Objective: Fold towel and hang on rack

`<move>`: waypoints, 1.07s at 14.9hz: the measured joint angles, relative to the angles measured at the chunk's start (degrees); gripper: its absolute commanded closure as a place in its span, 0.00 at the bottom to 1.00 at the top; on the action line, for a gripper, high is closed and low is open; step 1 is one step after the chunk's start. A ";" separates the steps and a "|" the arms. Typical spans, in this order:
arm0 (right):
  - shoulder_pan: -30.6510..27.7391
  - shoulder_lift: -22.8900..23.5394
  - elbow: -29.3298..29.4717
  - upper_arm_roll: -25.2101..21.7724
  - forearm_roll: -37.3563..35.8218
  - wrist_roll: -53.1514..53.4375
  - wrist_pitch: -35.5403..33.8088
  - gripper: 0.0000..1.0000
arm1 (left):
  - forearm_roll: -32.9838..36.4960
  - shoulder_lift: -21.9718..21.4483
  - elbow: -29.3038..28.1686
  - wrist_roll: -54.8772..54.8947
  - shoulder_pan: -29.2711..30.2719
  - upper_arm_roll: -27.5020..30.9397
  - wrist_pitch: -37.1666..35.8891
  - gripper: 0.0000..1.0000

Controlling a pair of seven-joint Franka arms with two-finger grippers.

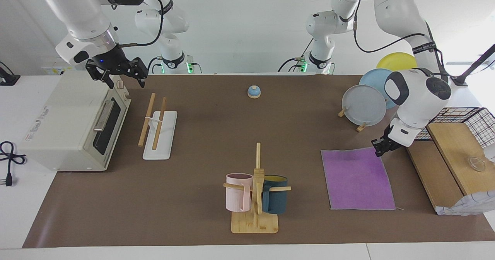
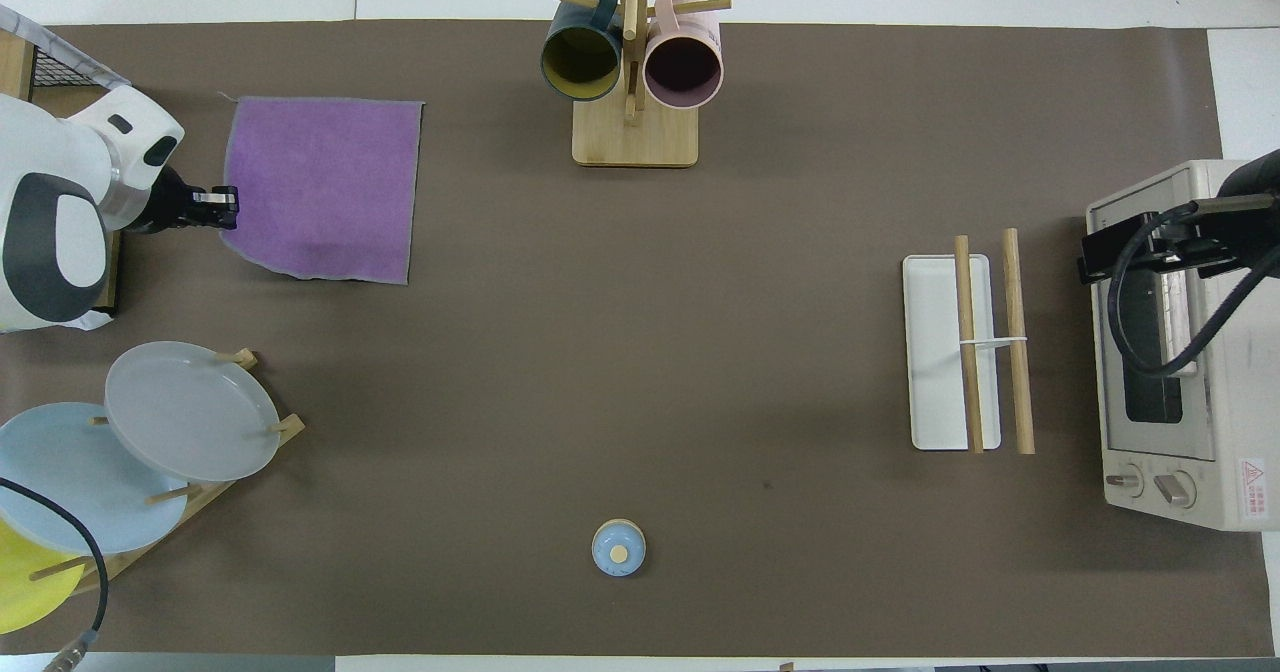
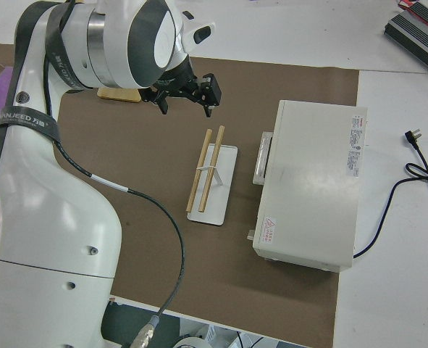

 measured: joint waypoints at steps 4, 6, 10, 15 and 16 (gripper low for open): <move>0.00 0.00 -0.01 0.00 0.00 0.00 -0.03 0.00 | 0.07 -2.61 -3.15 -0.16 -8.51 -0.15 -0.10 1.00; 0.00 0.00 -0.01 0.00 0.00 0.00 -0.03 0.00 | 0.47 -3.68 -6.11 -1.76 -12.36 -0.15 1.15 1.00; 0.01 0.00 -0.03 0.00 0.00 0.00 -0.04 0.00 | 0.88 -5.28 -13.89 -6.74 -16.55 -0.14 7.80 0.03; 0.01 -0.01 -0.10 0.00 0.00 0.00 -0.07 0.00 | 0.88 -6.31 -15.15 -7.11 -16.69 0.36 8.70 0.00; 0.01 -0.04 -0.10 0.00 0.00 0.00 -0.07 0.00 | 0.88 -6.45 -14.87 -7.11 -16.59 0.56 8.57 0.00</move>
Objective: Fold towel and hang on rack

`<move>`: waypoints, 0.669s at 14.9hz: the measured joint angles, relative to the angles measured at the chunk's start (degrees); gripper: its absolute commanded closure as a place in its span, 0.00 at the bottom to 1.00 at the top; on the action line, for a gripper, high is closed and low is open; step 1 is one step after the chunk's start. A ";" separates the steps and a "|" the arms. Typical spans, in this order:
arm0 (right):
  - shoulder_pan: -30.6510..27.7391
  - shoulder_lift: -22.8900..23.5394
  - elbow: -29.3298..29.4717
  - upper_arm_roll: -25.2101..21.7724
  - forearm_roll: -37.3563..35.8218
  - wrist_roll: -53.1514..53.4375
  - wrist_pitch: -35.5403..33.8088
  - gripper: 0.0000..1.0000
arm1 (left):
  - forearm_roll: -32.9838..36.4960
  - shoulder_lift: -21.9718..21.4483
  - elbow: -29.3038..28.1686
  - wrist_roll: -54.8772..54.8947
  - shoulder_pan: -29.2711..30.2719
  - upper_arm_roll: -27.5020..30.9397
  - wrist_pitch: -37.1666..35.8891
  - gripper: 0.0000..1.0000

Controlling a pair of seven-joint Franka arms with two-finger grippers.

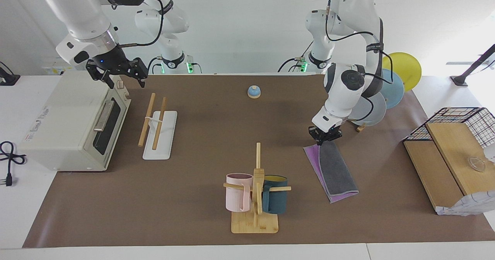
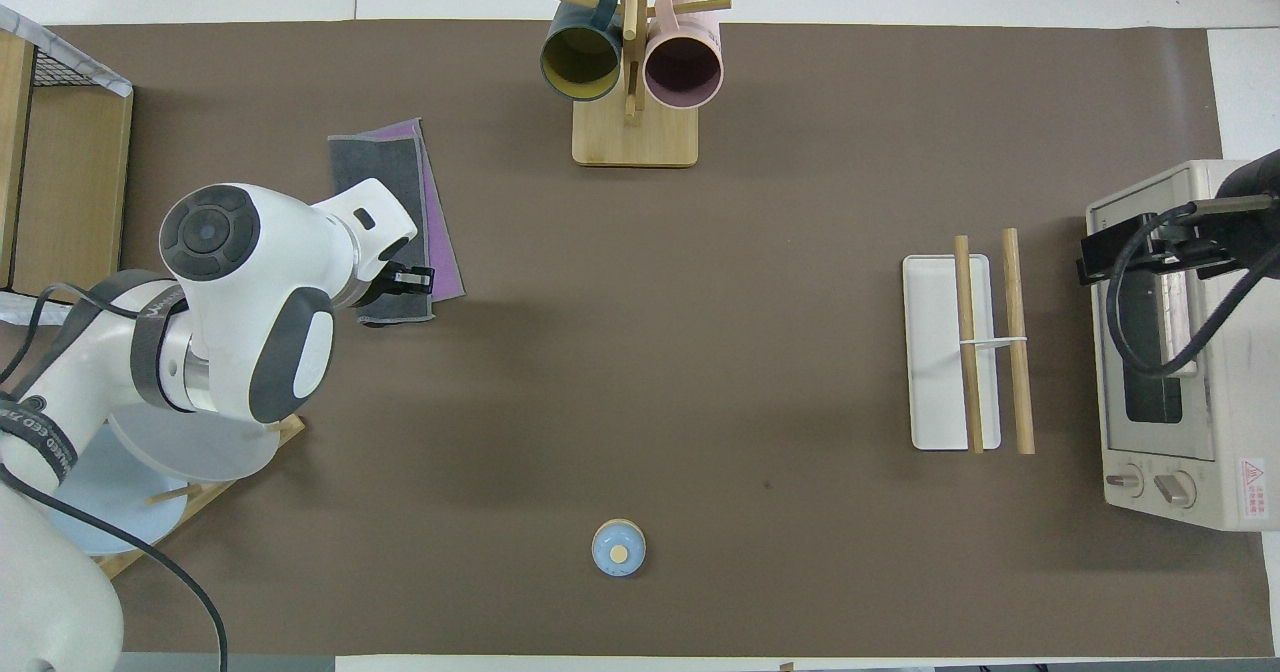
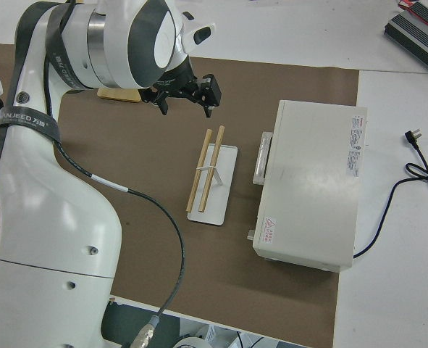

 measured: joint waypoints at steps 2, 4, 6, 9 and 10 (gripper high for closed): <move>0.00 -0.06 -0.06 0.00 0.00 0.00 -0.03 0.00 | 0.03 -0.05 1.15 0.02 1.26 0.23 -0.53 0.00; 0.00 -0.08 -0.13 0.00 0.00 0.00 -0.04 0.00 | -0.16 -0.03 1.82 1.04 4.29 0.29 -0.74 0.00; 0.00 -0.10 -0.24 0.00 0.00 0.00 -0.04 0.00 | -5.23 0.32 1.85 5.16 8.03 0.33 -0.59 0.00; 0.02 -0.67 -1.77 0.02 0.00 0.00 -0.05 0.00 | -16.99 2.22 1.87 12.80 10.50 0.40 1.01 0.01; 0.03 -1.11 -2.74 0.04 0.00 0.00 -0.05 0.00 | -18.91 3.40 2.04 13.72 10.62 0.39 1.86 0.02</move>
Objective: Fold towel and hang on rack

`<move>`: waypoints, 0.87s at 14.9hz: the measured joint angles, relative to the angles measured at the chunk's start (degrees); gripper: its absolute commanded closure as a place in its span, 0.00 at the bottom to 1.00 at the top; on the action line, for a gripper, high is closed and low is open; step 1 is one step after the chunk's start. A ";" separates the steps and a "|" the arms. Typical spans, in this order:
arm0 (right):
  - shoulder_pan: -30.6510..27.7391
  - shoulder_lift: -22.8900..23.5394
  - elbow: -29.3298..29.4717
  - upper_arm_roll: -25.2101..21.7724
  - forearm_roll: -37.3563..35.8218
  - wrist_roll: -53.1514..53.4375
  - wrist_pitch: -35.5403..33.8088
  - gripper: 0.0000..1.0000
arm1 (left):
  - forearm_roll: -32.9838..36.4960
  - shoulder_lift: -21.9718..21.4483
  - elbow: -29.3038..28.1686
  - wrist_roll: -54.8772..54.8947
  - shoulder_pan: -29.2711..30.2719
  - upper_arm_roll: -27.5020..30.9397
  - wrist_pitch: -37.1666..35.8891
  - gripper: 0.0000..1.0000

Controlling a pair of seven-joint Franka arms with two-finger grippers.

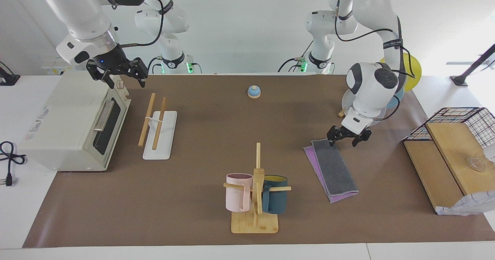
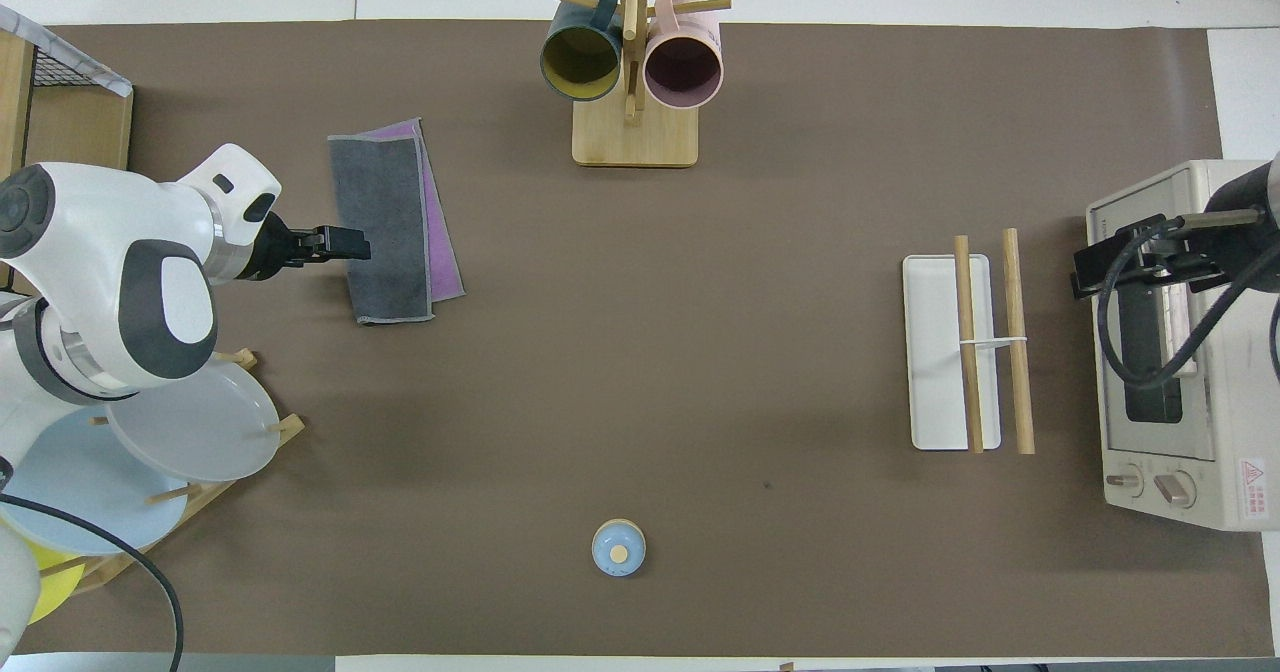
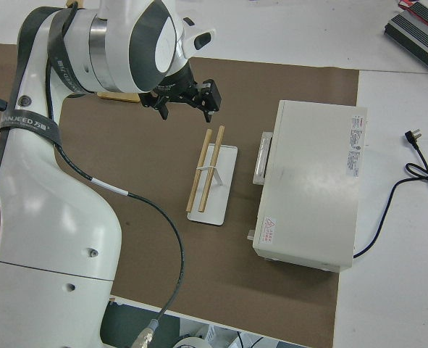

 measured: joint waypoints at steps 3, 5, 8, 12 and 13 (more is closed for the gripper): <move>0.01 -0.95 -1.54 0.07 0.00 0.00 0.01 0.00 | -1.30 3.72 1.60 1.76 -0.01 -0.28 1.08 0.04; 0.00 -1.26 -2.01 0.07 0.00 0.00 0.04 0.00 | -1.54 5.07 2.38 2.67 0.00 -0.29 1.18 0.09; 0.00 -1.30 -2.10 0.07 0.00 0.00 0.10 0.00 | -1.77 5.39 2.53 2.95 0.00 -0.33 1.19 0.28; -0.01 -1.31 -2.16 0.07 0.02 0.00 0.10 0.00 | -1.79 5.78 2.58 3.45 0.11 -0.26 1.42 0.54; -0.03 -1.31 -2.21 0.07 0.02 0.00 0.10 0.00 | -1.83 5.92 2.58 3.57 0.16 -0.26 1.47 0.55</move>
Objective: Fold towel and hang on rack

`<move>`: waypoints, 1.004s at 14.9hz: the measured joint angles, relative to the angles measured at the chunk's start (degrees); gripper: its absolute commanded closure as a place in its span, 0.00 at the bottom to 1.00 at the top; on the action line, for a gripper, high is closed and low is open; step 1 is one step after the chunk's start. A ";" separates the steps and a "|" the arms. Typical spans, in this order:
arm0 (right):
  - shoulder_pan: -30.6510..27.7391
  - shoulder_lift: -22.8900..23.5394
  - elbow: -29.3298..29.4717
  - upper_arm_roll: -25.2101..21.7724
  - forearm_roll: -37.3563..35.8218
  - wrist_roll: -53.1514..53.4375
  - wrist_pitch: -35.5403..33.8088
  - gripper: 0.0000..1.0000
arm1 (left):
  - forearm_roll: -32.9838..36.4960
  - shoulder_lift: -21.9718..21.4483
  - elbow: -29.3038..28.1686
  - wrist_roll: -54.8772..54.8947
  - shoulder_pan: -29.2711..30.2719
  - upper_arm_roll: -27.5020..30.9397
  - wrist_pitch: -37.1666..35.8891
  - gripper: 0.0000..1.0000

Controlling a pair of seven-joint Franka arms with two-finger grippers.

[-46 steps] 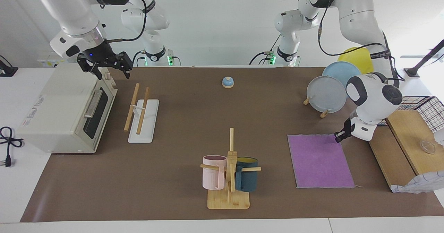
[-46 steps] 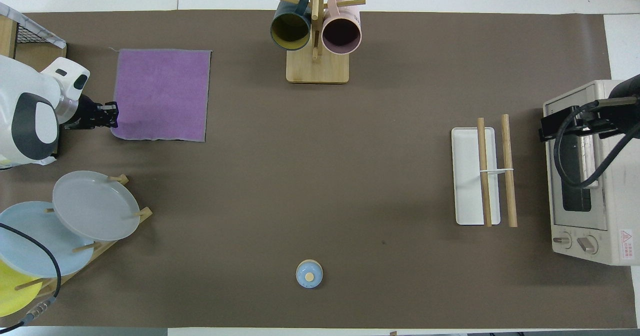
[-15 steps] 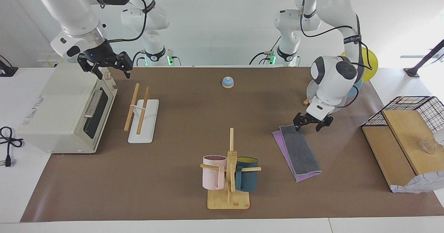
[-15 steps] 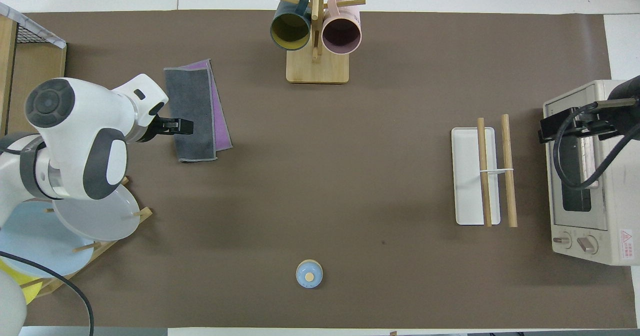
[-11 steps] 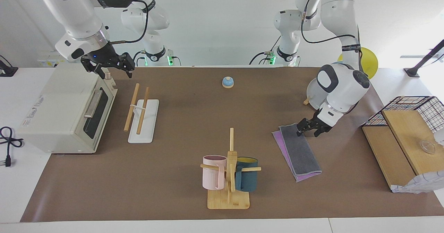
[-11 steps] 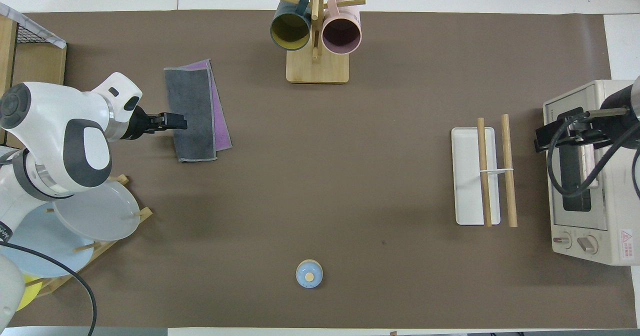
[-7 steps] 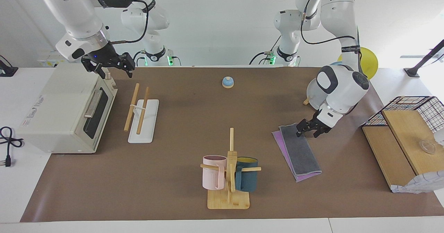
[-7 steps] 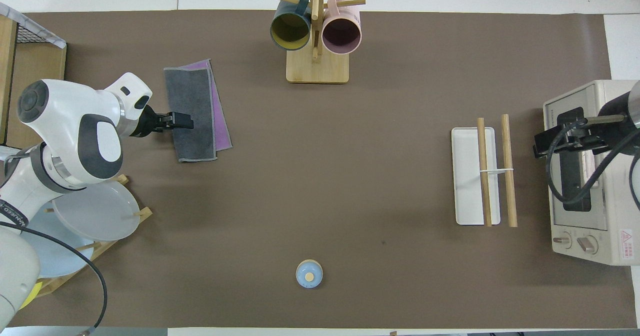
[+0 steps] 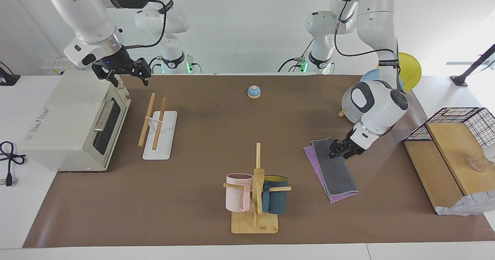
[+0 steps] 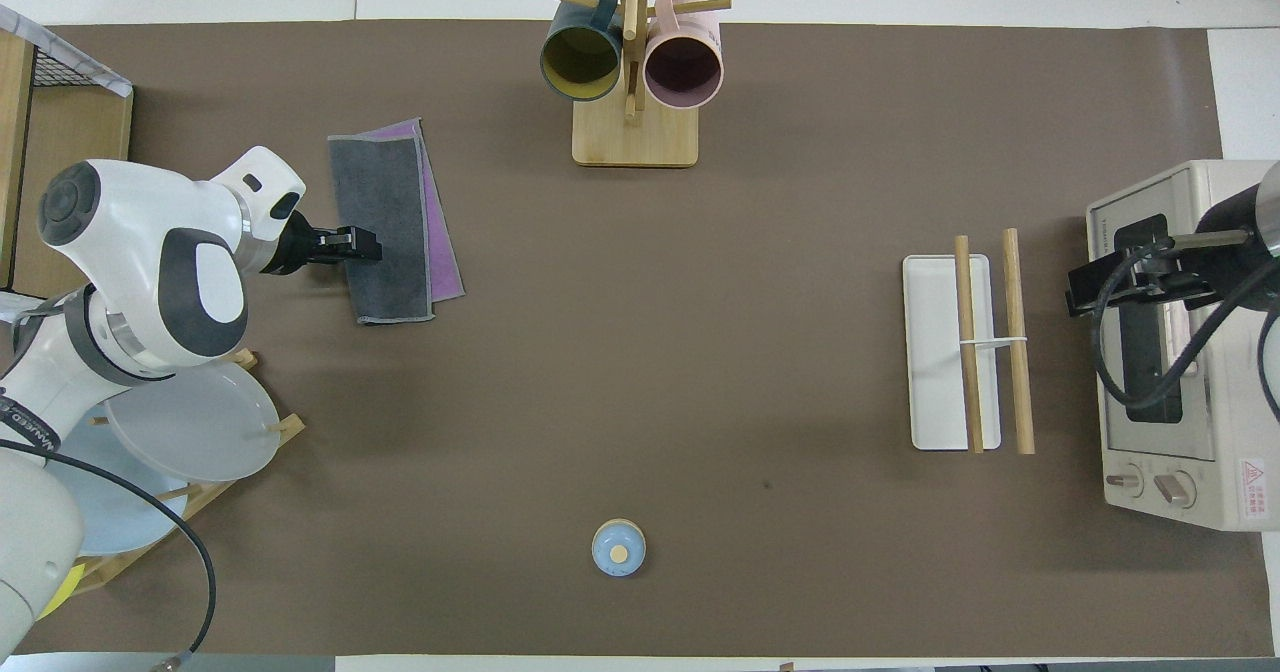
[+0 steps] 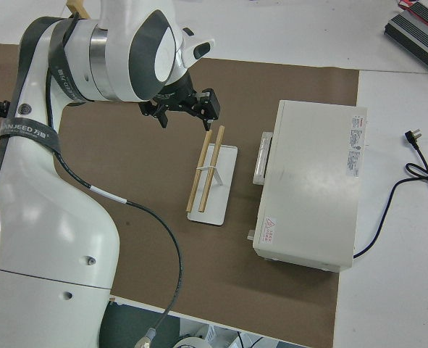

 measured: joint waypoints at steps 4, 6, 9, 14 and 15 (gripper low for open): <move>-0.02 -0.01 -0.13 0.00 0.01 0.00 0.00 0.00 | -0.55 0.29 0.11 0.14 0.07 0.00 0.15 0.68; -0.02 -0.01 -0.18 0.00 0.07 0.00 0.00 0.00 | -0.92 0.33 0.12 0.17 0.07 -0.13 0.16 1.00; -0.09 -0.03 -0.29 0.00 0.77 0.00 0.00 0.00 | -1.53 0.34 0.50 0.22 0.07 -0.35 0.14 1.00; -0.18 -0.05 -0.39 -0.07 2.15 0.36 0.00 0.00 | -1.99 0.44 3.86 -0.26 0.16 -0.29 -4.26 1.00; -0.18 -0.06 -0.42 -0.12 2.68 0.88 0.00 0.00 | -2.10 0.40 5.15 -1.64 0.28 -0.18 -6.21 1.00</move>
